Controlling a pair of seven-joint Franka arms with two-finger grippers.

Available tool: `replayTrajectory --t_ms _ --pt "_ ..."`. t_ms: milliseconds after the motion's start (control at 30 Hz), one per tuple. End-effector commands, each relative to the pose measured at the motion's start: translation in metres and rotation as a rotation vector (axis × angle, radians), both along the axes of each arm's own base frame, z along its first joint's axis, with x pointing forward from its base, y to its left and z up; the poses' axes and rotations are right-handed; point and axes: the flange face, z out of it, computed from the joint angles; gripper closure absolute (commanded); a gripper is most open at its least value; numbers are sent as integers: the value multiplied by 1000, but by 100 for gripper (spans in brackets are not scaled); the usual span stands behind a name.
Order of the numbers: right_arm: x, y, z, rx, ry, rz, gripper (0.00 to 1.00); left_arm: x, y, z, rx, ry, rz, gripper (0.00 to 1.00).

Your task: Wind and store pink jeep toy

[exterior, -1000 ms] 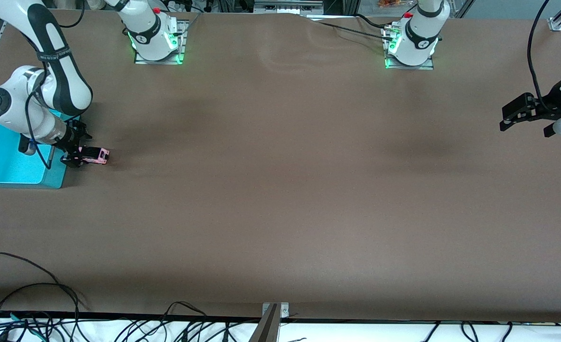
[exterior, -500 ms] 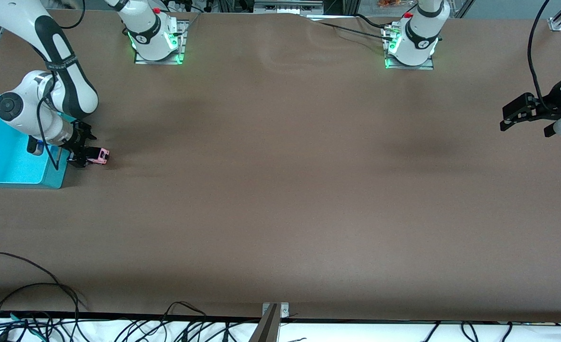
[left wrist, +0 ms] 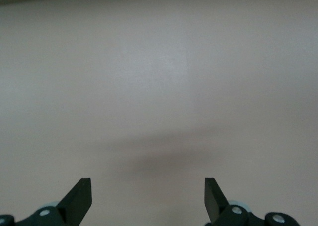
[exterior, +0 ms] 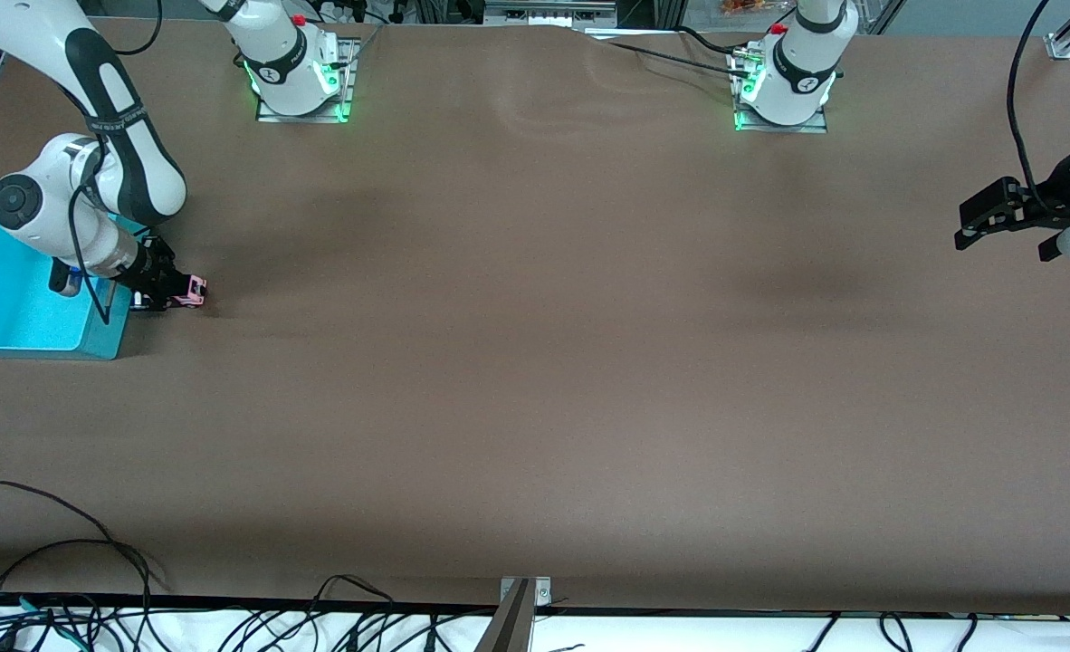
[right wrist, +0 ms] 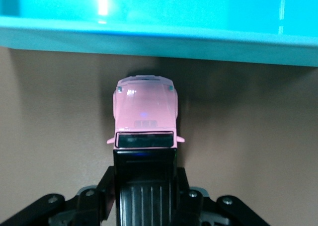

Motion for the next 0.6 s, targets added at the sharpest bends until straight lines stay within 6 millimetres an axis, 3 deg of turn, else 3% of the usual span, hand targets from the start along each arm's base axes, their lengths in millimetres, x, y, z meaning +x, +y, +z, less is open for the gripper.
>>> replayTrajectory --t_ms 0,400,567 --pt "4 1 25 -2 -51 -7 87 3 2 7 -19 2 -13 0" --pt "18 5 64 10 -57 3 87 3 2 7 -19 1 -13 0" --pt "30 2 91 23 -22 2 87 3 2 6 -19 3 -13 0"
